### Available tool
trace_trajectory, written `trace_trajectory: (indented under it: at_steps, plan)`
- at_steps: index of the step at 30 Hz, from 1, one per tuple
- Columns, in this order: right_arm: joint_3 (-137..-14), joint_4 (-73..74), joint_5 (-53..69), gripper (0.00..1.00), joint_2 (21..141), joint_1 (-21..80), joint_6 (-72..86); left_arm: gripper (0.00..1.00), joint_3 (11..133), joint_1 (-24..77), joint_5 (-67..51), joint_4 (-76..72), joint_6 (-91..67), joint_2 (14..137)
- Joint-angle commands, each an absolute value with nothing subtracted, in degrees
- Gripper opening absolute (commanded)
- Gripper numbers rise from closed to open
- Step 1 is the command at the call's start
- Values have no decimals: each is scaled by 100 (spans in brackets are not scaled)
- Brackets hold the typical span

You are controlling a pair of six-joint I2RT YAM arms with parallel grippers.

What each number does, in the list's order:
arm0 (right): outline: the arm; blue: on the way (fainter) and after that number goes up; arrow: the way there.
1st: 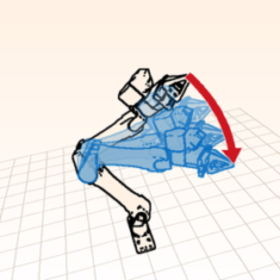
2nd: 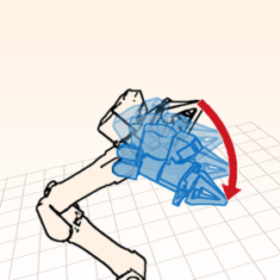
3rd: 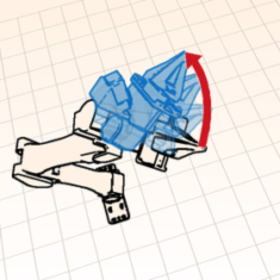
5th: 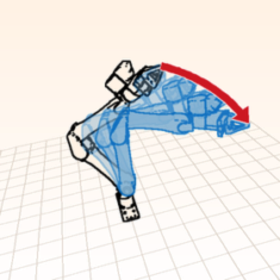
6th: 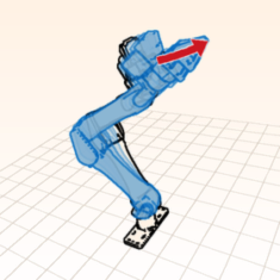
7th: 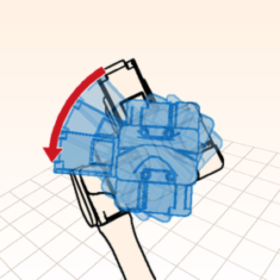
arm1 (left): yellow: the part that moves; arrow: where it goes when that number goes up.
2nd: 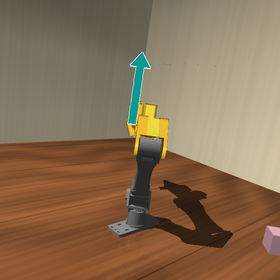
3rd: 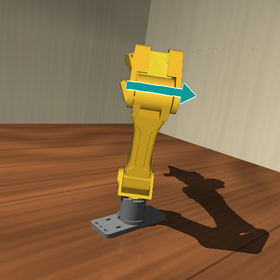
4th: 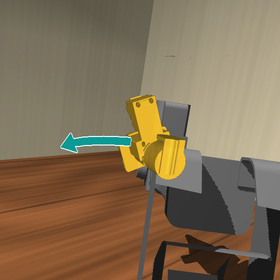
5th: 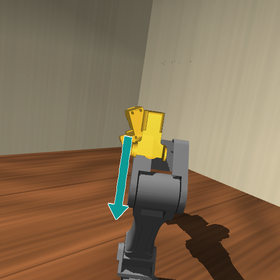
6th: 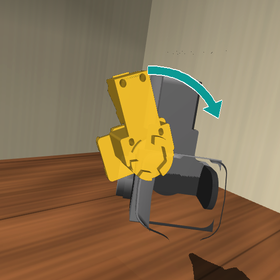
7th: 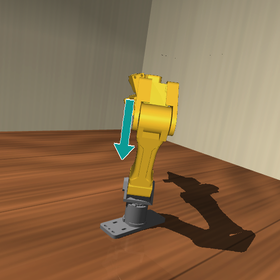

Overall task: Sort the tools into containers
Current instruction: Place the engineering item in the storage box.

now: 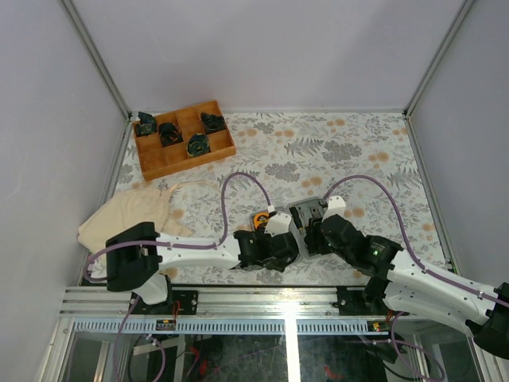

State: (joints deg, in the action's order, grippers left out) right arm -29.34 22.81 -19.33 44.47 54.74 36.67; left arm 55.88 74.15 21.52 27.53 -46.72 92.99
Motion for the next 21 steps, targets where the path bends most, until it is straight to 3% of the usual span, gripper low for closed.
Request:
trace_trajectory:
  at_steps: [1,11,21]
  plan:
    - [-3027,2031,-1836,53,4504,5449,3706,58,5586,7317,2481,2849,-4777,8638]
    - [-3404,1475,-361,41,5447,5449,3425,55,4520,6203,1352,1759,-4666,7173]
    - [-3444,668,483,31,6516,5644,4011,36,3842,5899,437,1096,-4430,7108]
